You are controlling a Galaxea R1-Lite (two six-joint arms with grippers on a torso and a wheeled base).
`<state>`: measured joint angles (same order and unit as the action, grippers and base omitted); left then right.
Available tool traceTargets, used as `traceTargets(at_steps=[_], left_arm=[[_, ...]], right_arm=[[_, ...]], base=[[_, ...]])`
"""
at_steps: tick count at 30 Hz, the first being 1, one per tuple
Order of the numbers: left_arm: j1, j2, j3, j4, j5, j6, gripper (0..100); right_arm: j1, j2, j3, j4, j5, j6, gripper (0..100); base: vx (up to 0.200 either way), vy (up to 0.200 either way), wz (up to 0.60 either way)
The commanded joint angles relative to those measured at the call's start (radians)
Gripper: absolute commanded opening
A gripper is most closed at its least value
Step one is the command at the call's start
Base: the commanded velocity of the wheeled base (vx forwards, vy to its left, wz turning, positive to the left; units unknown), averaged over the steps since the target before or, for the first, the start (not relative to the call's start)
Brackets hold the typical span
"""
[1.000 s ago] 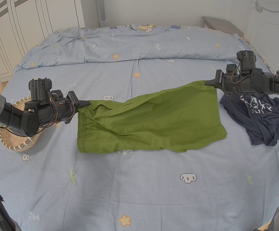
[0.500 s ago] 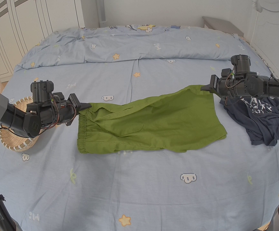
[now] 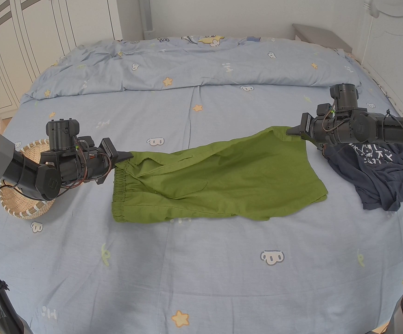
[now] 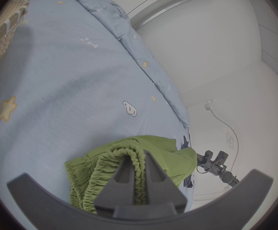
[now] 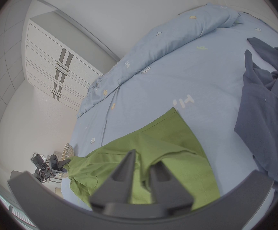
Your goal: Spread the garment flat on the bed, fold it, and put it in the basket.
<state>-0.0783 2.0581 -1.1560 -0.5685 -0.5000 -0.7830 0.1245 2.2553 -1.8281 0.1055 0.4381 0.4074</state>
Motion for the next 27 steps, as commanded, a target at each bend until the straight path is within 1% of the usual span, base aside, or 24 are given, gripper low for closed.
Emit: traceTargets(at_steps=[1,4,5,19,24,27], left_arm=[[0.0,0.016,-0.002,-0.002,0.0,-0.001,0],[0.0,0.025,-0.013,0.002,0.001,-0.001,0],[0.0,0.033,-0.019,0.009,0.008,-0.002,100],[0.012,0.042,-0.037,0.021,0.012,-0.002,100],[0.022,0.024,-0.03,0.024,0.012,-0.004,100],[0.023,-0.016,-0.016,0.027,0.012,-0.005,100]], right_arm=[[0.0,0.01,0.001,-0.001,0.001,0.001,100],[0.001,0.013,0.001,-0.003,0.001,0.002,100],[0.001,0.015,0.001,-0.004,0.001,0.002,100],[0.003,0.023,0.003,-0.004,0.002,0.004,100],[0.012,0.021,0.013,-0.004,0.007,0.056,100],[0.026,0.018,0.039,-0.001,0.013,0.067,100]], base=[[0.0,0.0,0.0],[0.0,0.0,0.0],[0.0,0.0,0.0],[0.0,0.0,0.0],[0.0,0.0,0.0],[0.0,0.0,0.0]])
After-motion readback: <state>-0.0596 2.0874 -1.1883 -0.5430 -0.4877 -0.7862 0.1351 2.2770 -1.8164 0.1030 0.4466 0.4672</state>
